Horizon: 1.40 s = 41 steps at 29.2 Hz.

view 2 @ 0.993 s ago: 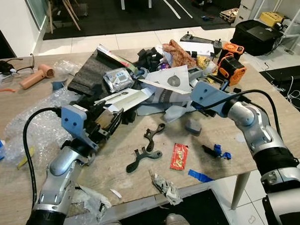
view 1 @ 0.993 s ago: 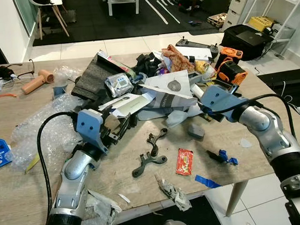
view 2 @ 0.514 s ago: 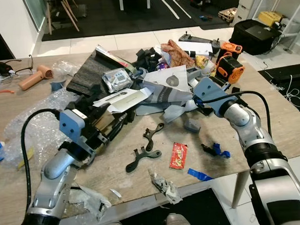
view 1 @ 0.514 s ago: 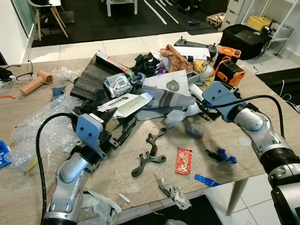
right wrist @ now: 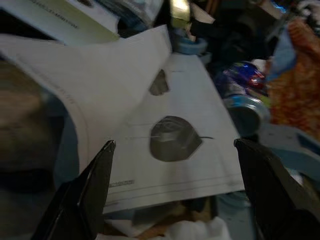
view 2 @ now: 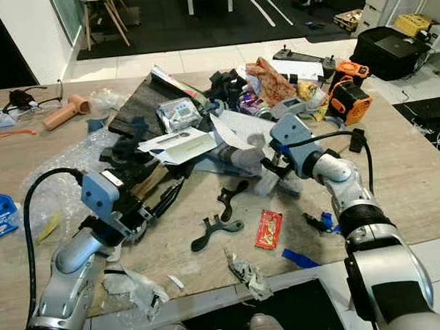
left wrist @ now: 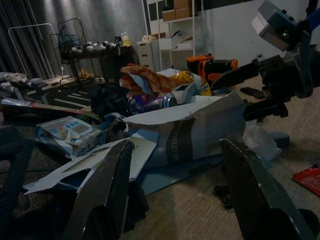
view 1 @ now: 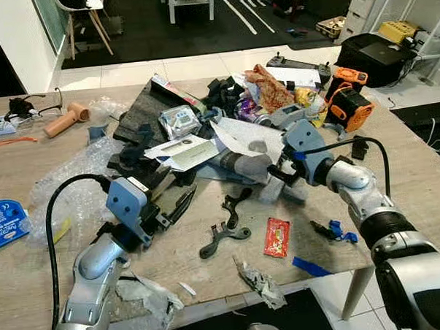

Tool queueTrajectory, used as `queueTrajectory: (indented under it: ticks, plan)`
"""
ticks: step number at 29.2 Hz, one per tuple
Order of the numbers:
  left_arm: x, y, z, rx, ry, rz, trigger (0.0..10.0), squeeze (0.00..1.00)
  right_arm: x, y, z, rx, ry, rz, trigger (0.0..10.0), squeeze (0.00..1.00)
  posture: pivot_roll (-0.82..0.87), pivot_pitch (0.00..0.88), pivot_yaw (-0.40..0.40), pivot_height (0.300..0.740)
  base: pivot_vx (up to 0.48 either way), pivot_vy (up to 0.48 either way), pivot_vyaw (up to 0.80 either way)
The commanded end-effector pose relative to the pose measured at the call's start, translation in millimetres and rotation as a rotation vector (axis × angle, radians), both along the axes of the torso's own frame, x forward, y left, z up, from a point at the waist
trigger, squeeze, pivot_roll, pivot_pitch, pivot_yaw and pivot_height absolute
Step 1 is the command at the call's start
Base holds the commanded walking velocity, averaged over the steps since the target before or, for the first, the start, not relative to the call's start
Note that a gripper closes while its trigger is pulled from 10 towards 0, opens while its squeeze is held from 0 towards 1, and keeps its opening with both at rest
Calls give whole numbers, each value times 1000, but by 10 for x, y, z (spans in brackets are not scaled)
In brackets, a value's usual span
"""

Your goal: Picking trash to rubbish bin

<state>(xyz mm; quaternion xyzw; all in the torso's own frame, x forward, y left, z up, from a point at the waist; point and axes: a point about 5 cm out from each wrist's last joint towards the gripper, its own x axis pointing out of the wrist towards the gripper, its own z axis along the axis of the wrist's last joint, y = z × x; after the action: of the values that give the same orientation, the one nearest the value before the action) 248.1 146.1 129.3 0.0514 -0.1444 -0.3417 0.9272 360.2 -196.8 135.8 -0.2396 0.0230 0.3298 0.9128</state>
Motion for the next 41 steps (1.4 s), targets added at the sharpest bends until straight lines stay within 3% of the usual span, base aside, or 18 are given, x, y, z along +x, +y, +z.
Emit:
queueTrajectory:
  ticks: [1, 6, 13, 20, 24, 26, 34, 37, 41]
  plan:
    - [-16, 17, -8, 14, 4, -13, 10000, 0, -17, -74, 26, 9, 41, 39, 10000, 0, -14, 0, -11, 740, 0, 0, 0]
    - [-14, 14, -16, 11, 6, -14, 10000, 0, -23, -137, 90, 19, 54, 66, 10000, 0, -18, 0, -11, 740, 0, 0, 0]
    - [2, 5, -53, 2, 11, -15, 10000, 0, -76, -316, 367, 164, 90, 184, 10000, 0, -27, 0, -15, 740, 0, 0, 0]
    - [4, -4, -62, -3, 13, -18, 10000, 0, -90, -251, 434, 222, 84, 244, 10000, 0, -31, 0, -16, 740, 0, 0, 0]
    - [4, -12, -65, -5, 13, -20, 10000, 0, -164, -179, 324, 151, 148, 318, 10000, 0, -31, 0, -16, 740, 0, 0, 0]
    - [5, -16, -74, -8, 13, -19, 10000, 0, -156, -160, 216, 77, 166, 276, 10000, 0, -32, 0, -20, 740, 0, 0, 0]
    - [-6, -37, -67, -11, 8, -23, 10000, 0, -72, -81, 23, 18, 171, 120, 10000, 0, -28, 0, -24, 740, 0, 0, 0]
    - [-13, -48, -52, -13, 4, -22, 10000, 0, -44, -50, -29, 38, 170, 69, 10000, 0, -27, 0, -26, 740, 0, 0, 0]
    - [-16, -52, -32, -14, 0, -23, 10000, 0, -37, -122, -81, -25, 186, 4, 10000, 0, -24, 0, -25, 740, 0, 0, 0]
